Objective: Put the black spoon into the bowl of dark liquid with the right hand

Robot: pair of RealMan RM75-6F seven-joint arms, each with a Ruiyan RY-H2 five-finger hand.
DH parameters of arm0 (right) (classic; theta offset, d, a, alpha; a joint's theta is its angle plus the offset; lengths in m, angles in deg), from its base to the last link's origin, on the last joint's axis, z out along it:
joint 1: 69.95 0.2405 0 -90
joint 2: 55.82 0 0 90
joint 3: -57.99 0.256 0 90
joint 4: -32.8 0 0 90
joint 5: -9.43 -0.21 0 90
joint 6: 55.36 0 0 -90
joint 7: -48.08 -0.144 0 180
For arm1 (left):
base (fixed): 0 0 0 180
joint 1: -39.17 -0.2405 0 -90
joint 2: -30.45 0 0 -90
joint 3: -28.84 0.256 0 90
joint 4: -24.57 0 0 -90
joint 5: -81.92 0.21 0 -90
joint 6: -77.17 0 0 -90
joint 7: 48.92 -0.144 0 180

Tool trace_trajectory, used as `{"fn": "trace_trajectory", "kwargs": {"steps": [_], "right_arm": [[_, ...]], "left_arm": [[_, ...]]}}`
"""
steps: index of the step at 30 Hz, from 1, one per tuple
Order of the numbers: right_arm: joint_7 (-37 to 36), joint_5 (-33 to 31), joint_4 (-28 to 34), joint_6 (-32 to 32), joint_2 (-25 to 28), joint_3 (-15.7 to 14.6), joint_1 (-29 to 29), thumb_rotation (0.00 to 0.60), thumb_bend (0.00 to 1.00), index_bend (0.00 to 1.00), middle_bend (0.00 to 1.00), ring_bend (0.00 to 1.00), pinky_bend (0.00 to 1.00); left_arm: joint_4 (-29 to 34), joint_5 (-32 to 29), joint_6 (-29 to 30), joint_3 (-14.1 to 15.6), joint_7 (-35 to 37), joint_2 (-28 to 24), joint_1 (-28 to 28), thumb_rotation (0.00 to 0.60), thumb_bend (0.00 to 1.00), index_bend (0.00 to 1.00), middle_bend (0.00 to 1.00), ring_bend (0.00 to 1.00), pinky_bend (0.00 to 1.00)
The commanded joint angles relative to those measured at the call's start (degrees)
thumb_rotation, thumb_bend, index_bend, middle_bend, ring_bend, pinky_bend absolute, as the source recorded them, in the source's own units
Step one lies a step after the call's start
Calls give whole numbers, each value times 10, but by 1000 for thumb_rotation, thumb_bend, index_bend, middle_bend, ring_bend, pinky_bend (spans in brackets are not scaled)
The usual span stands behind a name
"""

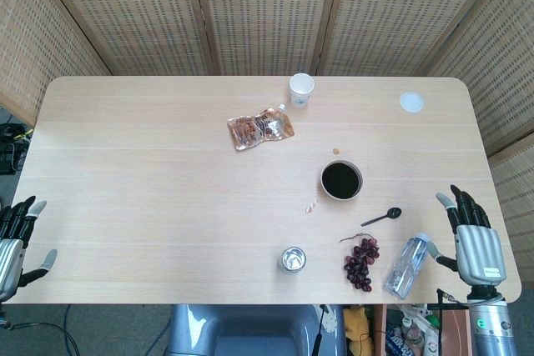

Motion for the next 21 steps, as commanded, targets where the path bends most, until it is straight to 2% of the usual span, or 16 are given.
{"fn": "trace_trajectory", "kwargs": {"steps": [1, 12, 17, 21], "right_arm": [[-1, 1, -1, 0, 0, 1, 0, 600, 385, 157, 120, 9, 178], [-11, 10, 5, -23, 9, 7, 14, 600, 385, 173, 176, 32, 184], [-5, 17, 6, -43, 20, 14, 31, 600, 385, 230, 291, 153, 331], [-4, 15, 7, -93, 44, 23, 62, 600, 384, 278, 368, 267, 453]], "left_arm": [[1, 0, 0, 0, -1, 0, 0, 600, 358, 0, 0, 0, 0], [0, -1, -2, 0, 0, 1, 1, 600, 358, 0, 0, 0, 0], [-1, -3, -2, -1, 0, 0, 1, 600, 358, 0, 0, 0, 0], [-1, -5, -2, -2, 0, -1, 1, 600, 358, 0, 0, 0, 0]]}}
